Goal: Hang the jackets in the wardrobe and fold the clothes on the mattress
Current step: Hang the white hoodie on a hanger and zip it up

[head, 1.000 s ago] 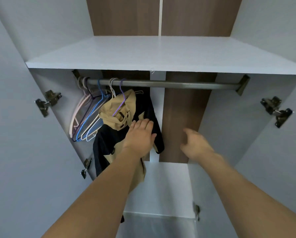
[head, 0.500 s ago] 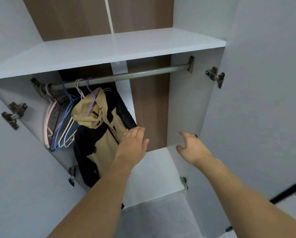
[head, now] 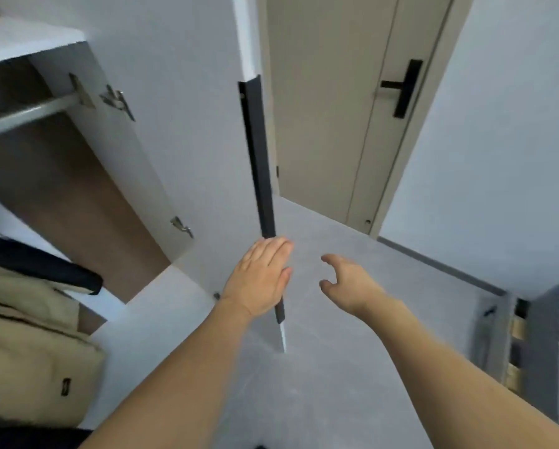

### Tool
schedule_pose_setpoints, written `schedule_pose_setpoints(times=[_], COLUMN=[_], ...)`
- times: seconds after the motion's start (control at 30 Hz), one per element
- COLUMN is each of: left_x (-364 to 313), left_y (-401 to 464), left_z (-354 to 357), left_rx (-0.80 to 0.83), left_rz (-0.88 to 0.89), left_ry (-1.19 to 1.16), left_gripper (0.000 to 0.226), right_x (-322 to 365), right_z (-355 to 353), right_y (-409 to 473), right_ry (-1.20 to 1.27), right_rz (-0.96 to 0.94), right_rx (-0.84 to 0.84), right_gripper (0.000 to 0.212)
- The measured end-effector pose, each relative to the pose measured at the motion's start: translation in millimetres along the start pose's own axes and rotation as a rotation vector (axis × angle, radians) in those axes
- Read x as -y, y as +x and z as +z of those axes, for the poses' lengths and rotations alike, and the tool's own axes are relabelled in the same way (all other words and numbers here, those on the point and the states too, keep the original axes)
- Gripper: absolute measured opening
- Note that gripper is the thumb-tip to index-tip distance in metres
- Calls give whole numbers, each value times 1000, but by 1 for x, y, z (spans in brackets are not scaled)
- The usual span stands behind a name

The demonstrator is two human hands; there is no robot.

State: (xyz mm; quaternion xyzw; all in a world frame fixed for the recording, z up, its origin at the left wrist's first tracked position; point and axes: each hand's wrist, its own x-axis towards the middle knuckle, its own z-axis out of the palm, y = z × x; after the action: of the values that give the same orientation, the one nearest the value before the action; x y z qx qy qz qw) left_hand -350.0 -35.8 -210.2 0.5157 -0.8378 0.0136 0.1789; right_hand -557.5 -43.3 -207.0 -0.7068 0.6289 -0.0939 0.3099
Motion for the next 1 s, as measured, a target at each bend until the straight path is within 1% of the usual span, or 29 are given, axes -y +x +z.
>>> schedule_pose_setpoints(times=[0.2,0.37,0.47,0.6,0.77,0.9,1.0], left_x=[-143,-275,-335,-390,-468,-558,-630], left_y=[88,140,170,220,276,299,303], left_z=[60,103,126,162,202,233,254], left_rx=[76,153,199,260,340,423,507], left_rz=[303,593,734,878,1052,1214,1306], left_ry=[-119,-204,-222,-245,-289,-323,-332], left_gripper=[49,50,47,46,46,49,49], right_x=[-142,-237,-280,-326,-372,-415,-455], right_z=[-60,-95,-112,-130,-156,-175,-182], right_y=[-86,-166,-197,-213,-229,-261,-294], right_ry=[98,180,260,349,452,516,563], right_rz=[306,549,686,851,996,1136,1265], right_rx=[-221,-384,-469,-595,-730,-878,-933], right_gripper=[60,61,55,44,57,59,61])
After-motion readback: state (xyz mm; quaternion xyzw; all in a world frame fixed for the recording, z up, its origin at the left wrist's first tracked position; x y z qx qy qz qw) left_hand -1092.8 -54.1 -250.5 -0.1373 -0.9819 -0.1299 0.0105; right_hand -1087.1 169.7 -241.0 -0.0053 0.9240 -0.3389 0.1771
